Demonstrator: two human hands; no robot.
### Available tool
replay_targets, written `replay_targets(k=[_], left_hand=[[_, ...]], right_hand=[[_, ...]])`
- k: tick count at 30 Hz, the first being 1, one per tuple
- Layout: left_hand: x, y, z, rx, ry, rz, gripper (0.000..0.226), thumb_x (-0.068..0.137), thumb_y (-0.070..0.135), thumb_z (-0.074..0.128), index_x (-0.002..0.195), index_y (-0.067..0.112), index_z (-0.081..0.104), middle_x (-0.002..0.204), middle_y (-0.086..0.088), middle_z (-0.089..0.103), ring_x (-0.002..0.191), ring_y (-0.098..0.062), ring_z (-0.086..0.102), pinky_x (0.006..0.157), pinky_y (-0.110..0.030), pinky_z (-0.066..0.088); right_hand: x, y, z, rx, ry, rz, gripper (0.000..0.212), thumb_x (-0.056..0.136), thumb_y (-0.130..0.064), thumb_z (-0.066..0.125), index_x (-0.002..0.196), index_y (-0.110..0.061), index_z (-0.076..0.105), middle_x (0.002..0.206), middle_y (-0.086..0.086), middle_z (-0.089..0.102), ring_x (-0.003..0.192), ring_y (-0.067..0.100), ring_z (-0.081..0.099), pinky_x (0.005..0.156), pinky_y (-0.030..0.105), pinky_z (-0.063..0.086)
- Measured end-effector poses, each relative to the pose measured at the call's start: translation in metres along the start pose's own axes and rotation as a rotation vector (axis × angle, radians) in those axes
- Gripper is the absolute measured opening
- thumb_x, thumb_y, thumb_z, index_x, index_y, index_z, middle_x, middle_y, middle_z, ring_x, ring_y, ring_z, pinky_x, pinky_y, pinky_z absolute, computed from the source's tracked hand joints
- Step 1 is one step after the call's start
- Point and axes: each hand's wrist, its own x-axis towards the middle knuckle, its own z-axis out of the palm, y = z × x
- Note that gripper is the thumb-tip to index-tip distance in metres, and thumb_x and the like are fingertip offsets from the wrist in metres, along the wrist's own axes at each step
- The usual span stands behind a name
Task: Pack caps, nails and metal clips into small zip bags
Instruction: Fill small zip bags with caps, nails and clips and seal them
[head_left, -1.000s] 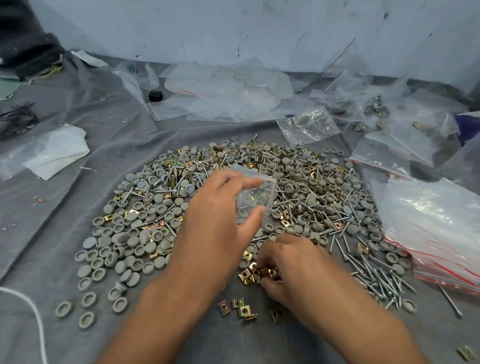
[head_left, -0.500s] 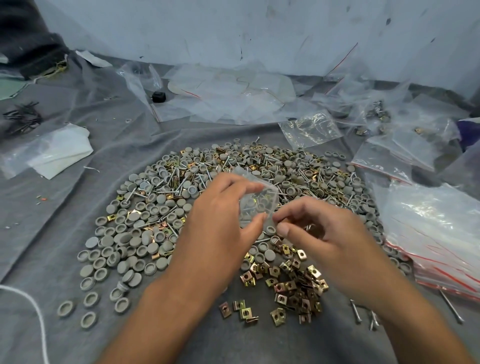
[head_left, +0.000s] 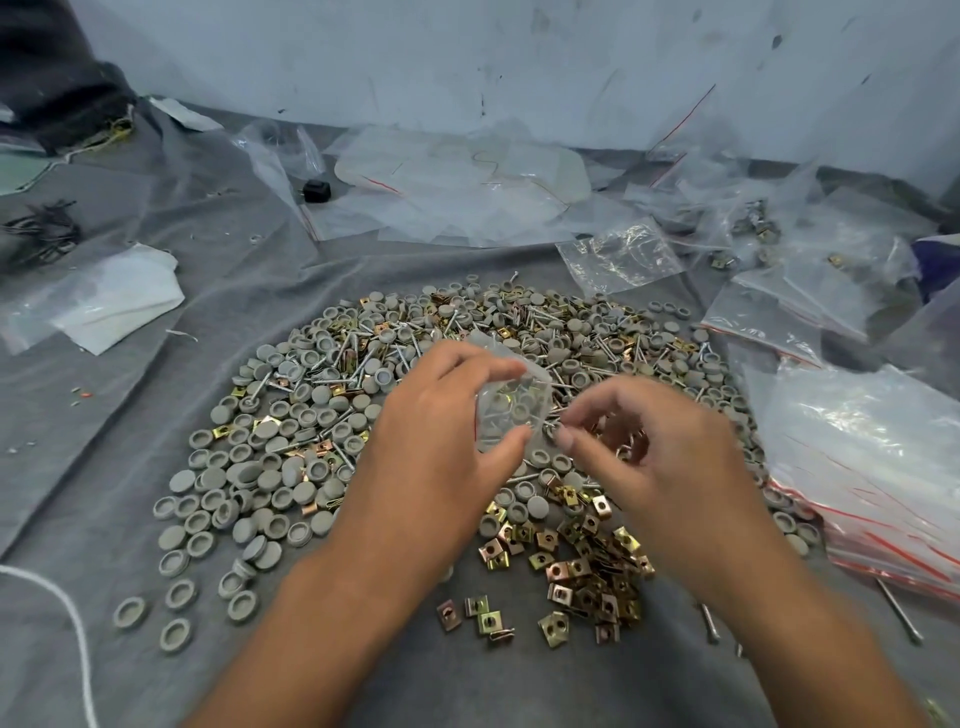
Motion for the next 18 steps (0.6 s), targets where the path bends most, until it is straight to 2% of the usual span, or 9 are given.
replay_targets(k=[2, 3, 5, 7, 13, 16, 18], left_hand=[[0.0, -0.001, -0.001, 0.0, 0.008, -0.011, 0.047, 0.078, 0.037, 0.072, 0.124, 0.034, 0.063, 0.108, 0.025, 0.049, 0.088, 0.016, 0.046, 0.086, 0.004, 0.033], [0.001, -0.001, -0.002, 0.003, 0.01, -0.013, 0.046, 0.078, 0.036, 0.073, 0.123, 0.034, 0.063, 0.108, 0.025, 0.049, 0.088, 0.016, 0.045, 0.087, 0.004, 0.032], [0.001, -0.002, -0.002, 0.004, 0.017, -0.018, 0.046, 0.079, 0.033, 0.077, 0.123, 0.032, 0.064, 0.108, 0.025, 0.05, 0.086, 0.016, 0.045, 0.087, 0.003, 0.032], [0.002, -0.001, -0.001, 0.001, 0.023, -0.019, 0.046, 0.079, 0.03, 0.08, 0.123, 0.031, 0.065, 0.109, 0.026, 0.05, 0.086, 0.016, 0.046, 0.087, 0.003, 0.032], [0.001, -0.001, -0.001, 0.008, 0.016, -0.016, 0.047, 0.08, 0.03, 0.08, 0.124, 0.031, 0.065, 0.111, 0.024, 0.051, 0.086, 0.016, 0.045, 0.086, 0.003, 0.032], [0.0, -0.002, -0.003, 0.01, 0.011, -0.019, 0.047, 0.081, 0.03, 0.08, 0.124, 0.031, 0.064, 0.112, 0.023, 0.052, 0.087, 0.015, 0.046, 0.086, 0.003, 0.032], [0.0, -0.002, -0.003, 0.01, 0.003, -0.027, 0.047, 0.081, 0.032, 0.079, 0.126, 0.032, 0.063, 0.113, 0.024, 0.052, 0.087, 0.015, 0.046, 0.085, 0.003, 0.032]], right_hand=[[-0.004, 0.004, -0.001, -0.147, -0.329, 0.14, 0.019, 0.08, -0.056, 0.072, 0.089, -0.042, 0.062, 0.09, -0.032, 0.061, 0.081, -0.01, 0.058, 0.061, 0.009, 0.046], [-0.006, 0.006, 0.001, -0.263, -0.47, 0.155, 0.029, 0.078, -0.062, 0.073, 0.096, -0.044, 0.061, 0.09, -0.029, 0.06, 0.082, -0.009, 0.057, 0.064, 0.012, 0.047], [-0.01, 0.006, 0.009, -0.434, -0.598, 0.115, 0.045, 0.073, -0.068, 0.075, 0.107, -0.044, 0.058, 0.097, -0.027, 0.056, 0.089, -0.007, 0.053, 0.077, 0.021, 0.048], [-0.012, 0.002, 0.016, -0.5, -0.552, 0.068, 0.048, 0.075, -0.066, 0.075, 0.112, -0.044, 0.056, 0.102, -0.024, 0.053, 0.098, -0.003, 0.052, 0.081, 0.025, 0.047], [-0.011, 0.003, 0.022, -0.448, -0.482, 0.082, 0.023, 0.091, -0.041, 0.07, 0.113, -0.041, 0.062, 0.106, -0.018, 0.055, 0.102, 0.008, 0.058, 0.089, 0.031, 0.052], [-0.008, 0.009, 0.021, -0.432, -0.479, 0.084, 0.016, 0.094, -0.033, 0.067, 0.107, -0.04, 0.063, 0.101, -0.018, 0.056, 0.094, 0.005, 0.057, 0.086, 0.027, 0.051], [-0.007, 0.014, 0.016, -0.361, -0.46, 0.122, 0.01, 0.094, -0.033, 0.069, 0.099, -0.04, 0.064, 0.095, -0.019, 0.061, 0.087, -0.001, 0.058, 0.077, 0.017, 0.048]])
